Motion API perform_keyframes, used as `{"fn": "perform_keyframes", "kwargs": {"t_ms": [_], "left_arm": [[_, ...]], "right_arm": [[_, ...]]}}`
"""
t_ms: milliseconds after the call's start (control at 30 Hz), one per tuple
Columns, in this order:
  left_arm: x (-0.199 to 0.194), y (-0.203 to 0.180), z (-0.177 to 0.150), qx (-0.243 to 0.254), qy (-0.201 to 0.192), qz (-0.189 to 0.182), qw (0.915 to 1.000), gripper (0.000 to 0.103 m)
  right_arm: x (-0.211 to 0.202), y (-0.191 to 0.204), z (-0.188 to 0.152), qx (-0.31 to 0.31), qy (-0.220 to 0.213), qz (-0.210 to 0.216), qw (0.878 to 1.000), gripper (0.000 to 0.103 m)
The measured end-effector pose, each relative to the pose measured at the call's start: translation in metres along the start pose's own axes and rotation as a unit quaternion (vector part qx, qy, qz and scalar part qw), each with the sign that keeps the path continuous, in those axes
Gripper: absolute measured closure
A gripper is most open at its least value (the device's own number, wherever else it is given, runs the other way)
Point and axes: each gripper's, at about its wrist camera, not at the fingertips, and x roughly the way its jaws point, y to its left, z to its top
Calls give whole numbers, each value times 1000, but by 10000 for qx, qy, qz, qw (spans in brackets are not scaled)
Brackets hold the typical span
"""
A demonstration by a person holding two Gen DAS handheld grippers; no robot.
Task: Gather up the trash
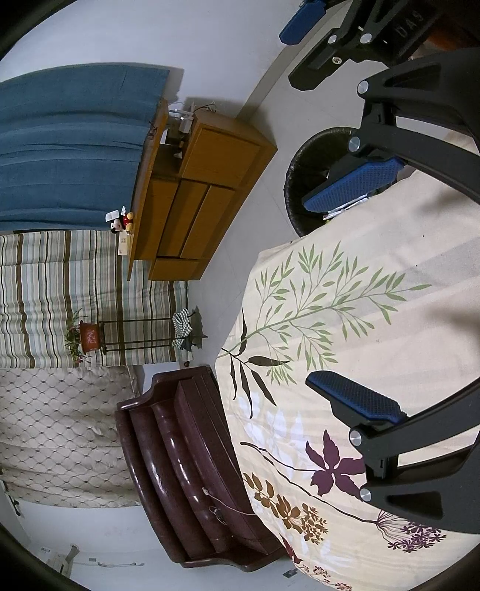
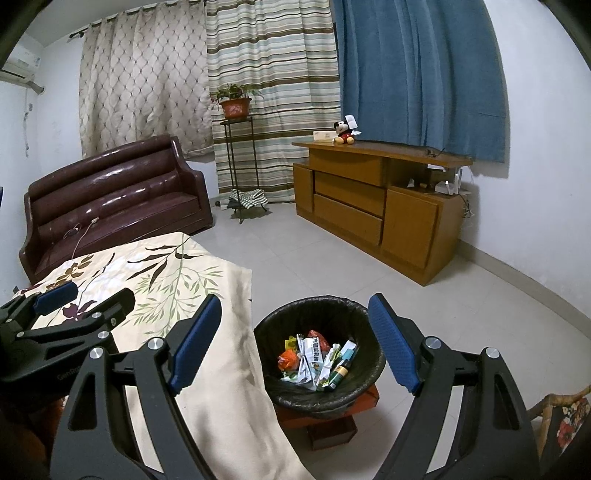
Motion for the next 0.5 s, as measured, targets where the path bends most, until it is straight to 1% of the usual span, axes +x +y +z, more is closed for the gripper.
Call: {"fn": "perform_keyframes", "kwargs": {"t_ms": [500], "left_arm": [[-1, 0, -1, -22, 19, -20, 10000, 18]], "right_arm": [[-2, 4, 0, -9, 6, 7, 10000, 23]]}}
